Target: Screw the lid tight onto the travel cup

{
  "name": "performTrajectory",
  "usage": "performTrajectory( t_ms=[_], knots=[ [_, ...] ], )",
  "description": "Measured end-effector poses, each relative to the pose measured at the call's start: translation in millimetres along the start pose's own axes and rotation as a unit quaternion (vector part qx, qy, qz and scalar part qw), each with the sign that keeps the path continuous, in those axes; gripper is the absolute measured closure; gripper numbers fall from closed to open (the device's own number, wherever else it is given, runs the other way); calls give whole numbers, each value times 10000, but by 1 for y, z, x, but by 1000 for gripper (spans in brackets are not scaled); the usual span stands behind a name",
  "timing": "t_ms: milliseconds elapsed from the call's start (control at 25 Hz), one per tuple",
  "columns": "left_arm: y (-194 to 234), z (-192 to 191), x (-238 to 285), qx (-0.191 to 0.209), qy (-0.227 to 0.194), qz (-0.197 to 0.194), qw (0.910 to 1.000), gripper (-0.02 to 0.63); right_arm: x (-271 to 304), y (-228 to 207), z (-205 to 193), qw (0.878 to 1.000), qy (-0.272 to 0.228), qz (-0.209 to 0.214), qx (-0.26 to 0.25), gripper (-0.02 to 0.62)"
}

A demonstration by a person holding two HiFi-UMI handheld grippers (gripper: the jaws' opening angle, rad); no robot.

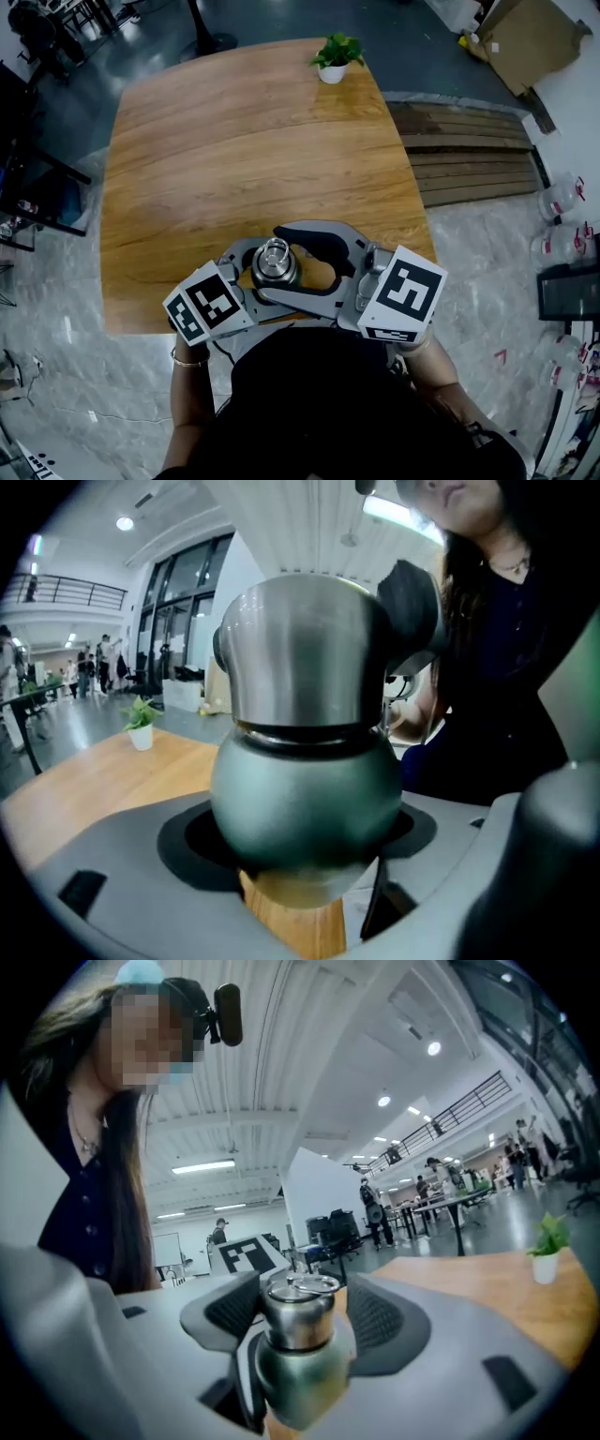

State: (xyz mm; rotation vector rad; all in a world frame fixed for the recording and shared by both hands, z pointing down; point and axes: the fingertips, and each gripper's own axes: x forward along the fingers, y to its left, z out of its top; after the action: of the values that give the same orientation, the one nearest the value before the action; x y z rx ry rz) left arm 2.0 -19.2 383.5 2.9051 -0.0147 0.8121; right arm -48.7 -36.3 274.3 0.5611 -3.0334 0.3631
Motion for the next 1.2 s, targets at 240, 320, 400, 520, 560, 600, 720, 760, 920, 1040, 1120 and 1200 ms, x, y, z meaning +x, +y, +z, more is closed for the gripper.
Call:
performTrajectory(
  t_ms=[240,320,400,520,560,600,720,760,920,1040,1120,1200],
  knots=[
    [-4,-2,2,103,199,-148,9996,206,0,4,-1,9992,106,5,-394,324],
    [6,-2,2,17,224,140,9996,206,2,-2,1,9982,51,-345,-487,324],
    [18,-4,0,-39,310,542,9980,206,4,-9,2,9952,-21,-792,-579,324],
    [34,-6,-3,-73,504,1133,9923,206,5,-18,4,9894,-198,-1356,-472,324],
    [37,-6,-4,-72,529,1240,9908,206,5,-19,5,9884,-264,-1437,-422,324],
    [37,-5,-5,-64,503,1265,9907,206,6,-19,6,9885,-306,-1425,-391,324],
    [26,3,-7,1,76,861,9963,206,6,-10,7,9952,-227,-899,-306,324],
    [20,8,-8,21,-123,639,9979,206,3,-7,6,9972,-157,-675,-297,324],
    [-6,14,-8,90,-412,-281,9987,206,-2,5,3,9995,18,40,-310,322],
    [-14,12,-4,11,-360,-584,9976,206,0,8,3,9991,44,106,-398,325],
    [-6,12,-4,-66,-351,-369,9987,206,2,4,3,9984,86,-126,-551,333],
    [5,10,-5,-80,-281,4,9996,206,4,-1,2,9960,136,-467,-748,334]
  ],
)
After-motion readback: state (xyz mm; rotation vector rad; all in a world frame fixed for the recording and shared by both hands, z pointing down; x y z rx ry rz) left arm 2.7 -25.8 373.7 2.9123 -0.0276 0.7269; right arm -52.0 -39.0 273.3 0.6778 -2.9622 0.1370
